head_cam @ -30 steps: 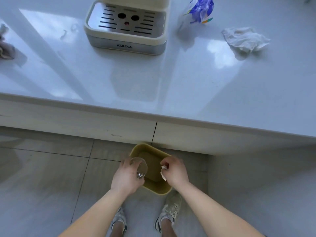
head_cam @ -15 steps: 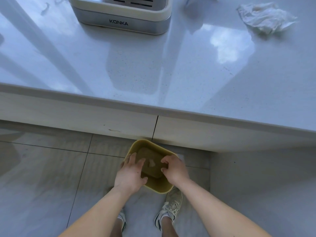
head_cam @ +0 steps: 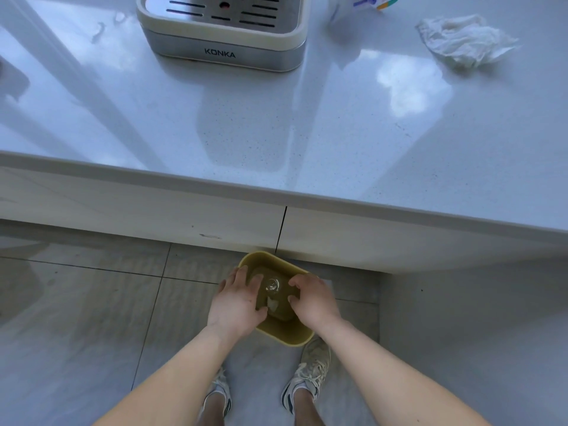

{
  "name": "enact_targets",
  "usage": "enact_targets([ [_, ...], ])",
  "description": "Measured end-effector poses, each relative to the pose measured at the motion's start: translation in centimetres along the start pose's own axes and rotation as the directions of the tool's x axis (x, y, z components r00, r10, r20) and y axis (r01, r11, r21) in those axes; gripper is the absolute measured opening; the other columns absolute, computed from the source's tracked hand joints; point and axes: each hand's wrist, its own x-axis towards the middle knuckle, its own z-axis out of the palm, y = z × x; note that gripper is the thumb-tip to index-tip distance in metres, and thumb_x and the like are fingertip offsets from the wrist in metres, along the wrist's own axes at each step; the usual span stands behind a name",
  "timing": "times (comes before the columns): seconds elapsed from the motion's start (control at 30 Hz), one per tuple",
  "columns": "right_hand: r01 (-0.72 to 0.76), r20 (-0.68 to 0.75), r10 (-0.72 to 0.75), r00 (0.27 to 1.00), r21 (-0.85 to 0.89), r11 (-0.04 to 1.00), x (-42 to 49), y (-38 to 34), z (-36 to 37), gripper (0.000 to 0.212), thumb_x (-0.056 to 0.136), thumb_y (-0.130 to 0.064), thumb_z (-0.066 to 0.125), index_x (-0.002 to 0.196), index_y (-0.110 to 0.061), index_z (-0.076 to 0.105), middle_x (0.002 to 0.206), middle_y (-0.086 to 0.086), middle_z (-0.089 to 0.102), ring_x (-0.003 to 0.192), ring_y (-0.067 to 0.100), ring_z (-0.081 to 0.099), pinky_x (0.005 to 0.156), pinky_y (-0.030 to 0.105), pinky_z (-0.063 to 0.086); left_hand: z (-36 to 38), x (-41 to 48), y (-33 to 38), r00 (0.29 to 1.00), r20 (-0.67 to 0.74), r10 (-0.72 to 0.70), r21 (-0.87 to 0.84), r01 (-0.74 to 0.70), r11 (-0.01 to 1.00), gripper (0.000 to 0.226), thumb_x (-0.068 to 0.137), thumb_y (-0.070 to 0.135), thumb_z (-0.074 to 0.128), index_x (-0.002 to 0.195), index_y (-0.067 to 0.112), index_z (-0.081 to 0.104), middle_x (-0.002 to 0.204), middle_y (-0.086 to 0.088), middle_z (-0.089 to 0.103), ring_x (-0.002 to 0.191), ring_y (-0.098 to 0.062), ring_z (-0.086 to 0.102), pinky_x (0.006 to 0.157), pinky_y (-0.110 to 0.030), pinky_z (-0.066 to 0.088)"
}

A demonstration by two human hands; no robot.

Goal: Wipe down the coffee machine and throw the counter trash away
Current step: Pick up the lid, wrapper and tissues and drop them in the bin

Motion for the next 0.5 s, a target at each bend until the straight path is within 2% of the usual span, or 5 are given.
enact_targets([
  [0.07,0.021,-0.024,-0.021,0.999,-0.003,1.0,-0.8,-0.4,-0.8,0.02,0.092,-0.027,0.06,0.112,-0.028,0.064,0.115,-0.004,0.065,0.101,0.017,0.062,0.085,0.028,0.051,-1.2,-0.9,0.3,1.0,-0.02,0.011,-0.006,-0.011,1.0,0.068,0.081,0.056,0.055,0.141,0.029,0.036,0.147,-0.008,0.036,0.133,-0.03,0.041,0.105,-0.045,0.044],
  [0.2,0.081,-0.068,-0.087,0.994,-0.083,0.993,-3.8,-1.9,-4.0,0.028,0.091,-0.035,0.057,0.118,-0.028,0.062,0.121,-0.001,0.062,0.109,0.022,0.058,0.085,0.033,0.052,-5.3,-4.0,1.0,0.996,-0.079,0.038,0.028,-0.036,0.999,0.067,0.081,0.058,0.051,0.14,0.028,0.04,0.144,-0.009,0.043,0.128,-0.031,0.047,0.103,-0.046,0.046],
  [0.37,0.136,-0.166,-0.155,0.974,-0.119,0.983,-8.4,-4.2,-9.1,0.033,0.091,-0.039,0.057,0.122,-0.03,0.06,0.118,-0.004,0.061,0.107,0.019,0.056,0.078,0.034,0.056,-11.7,-8.5,2.7,0.98,-0.151,0.127,0.076,-0.116,0.99,0.064,0.08,0.056,0.049,0.137,0.026,0.047,0.133,-0.007,0.055,0.12,-0.028,0.054,0.097,-0.044,0.049],
  [0.5,0.185,-0.247,-0.21,0.946,-0.12,0.975,-11.5,-5.4,-13.0,0.029,0.091,-0.044,0.056,0.118,-0.036,0.06,0.111,-0.013,0.062,0.1,0.01,0.058,0.077,0.025,0.055,-16.8,-10.7,4.3,0.956,-0.239,0.171,0.052,-0.163,0.985,0.06,0.082,0.057,0.041,0.134,0.028,0.047,0.123,0.001,0.057,0.107,-0.019,0.058,0.082,-0.033,0.052],
])
